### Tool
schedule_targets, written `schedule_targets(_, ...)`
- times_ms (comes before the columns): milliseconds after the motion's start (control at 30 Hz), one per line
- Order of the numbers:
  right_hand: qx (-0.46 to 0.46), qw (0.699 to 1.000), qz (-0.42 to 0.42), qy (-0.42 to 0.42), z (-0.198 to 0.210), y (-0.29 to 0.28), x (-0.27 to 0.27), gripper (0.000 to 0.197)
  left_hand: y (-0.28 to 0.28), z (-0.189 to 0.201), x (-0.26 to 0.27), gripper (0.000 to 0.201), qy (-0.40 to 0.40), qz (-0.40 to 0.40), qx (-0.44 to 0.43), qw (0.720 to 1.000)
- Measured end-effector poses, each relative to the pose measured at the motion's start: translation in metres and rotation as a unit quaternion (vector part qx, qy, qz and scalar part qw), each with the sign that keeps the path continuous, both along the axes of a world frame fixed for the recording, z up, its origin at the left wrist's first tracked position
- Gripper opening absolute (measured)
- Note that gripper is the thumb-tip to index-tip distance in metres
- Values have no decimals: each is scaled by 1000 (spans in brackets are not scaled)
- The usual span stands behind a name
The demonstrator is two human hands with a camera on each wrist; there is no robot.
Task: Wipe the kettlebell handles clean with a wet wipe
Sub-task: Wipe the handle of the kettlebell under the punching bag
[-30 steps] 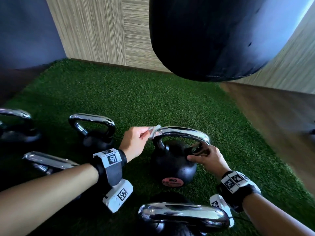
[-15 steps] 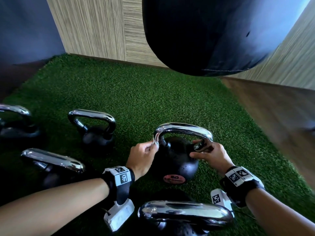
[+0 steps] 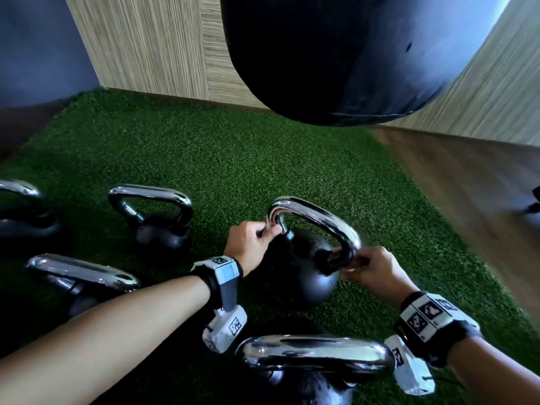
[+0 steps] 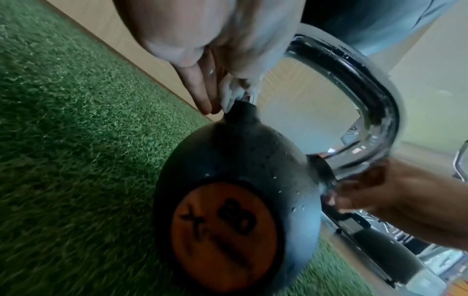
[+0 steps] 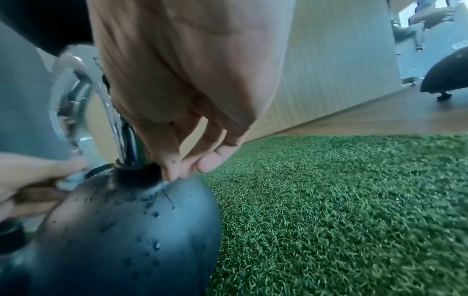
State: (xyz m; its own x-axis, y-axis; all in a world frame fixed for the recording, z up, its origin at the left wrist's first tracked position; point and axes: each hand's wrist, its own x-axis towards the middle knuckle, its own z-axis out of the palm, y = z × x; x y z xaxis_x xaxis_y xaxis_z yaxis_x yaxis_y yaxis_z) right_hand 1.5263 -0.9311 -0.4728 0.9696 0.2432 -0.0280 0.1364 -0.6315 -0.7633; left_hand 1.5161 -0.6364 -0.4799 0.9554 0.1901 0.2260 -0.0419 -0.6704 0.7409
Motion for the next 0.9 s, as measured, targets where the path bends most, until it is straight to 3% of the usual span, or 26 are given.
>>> schedule_targets(167, -112, 980, 108, -123, 15, 12, -14, 35, -20, 13, 33, 32, 18, 17, -6, 1000)
schedule_targets(267, -148, 966, 168, -127, 28, 28, -11, 37, -32, 18, 41, 29, 23, 15, -27, 999)
schedule_targets(367, -125, 974, 177, -72, 36, 38, 5, 38, -29, 24, 45, 35, 65, -8, -47, 997)
schedule_targets(467, -62, 988, 140, -30, 30, 45, 20, 13, -20, 26, 44, 34, 110, -44, -75, 990)
schedule_targets(567, -27, 991, 133, 18, 12, 50, 26, 34, -19, 19, 39, 27, 66, -52, -20, 996)
schedule_targets(667, 8, 991, 130, 42, 13, 52, 27, 22, -26, 32, 41, 30, 56, -57, 23, 997)
schedule_targets(767, 53, 989, 124, 57, 3, 49, 28, 33, -31, 49, 44, 17, 27, -20, -29, 999)
schedule_targets(833, 65, 990, 111, 59, -3, 50, 27, 32, -35, 50, 41, 21, 8, 5, -53, 999)
schedule_targets(900, 82, 991, 86, 58, -10, 48, 28, 36, -36, 51, 40, 25, 49, -2, -58, 997)
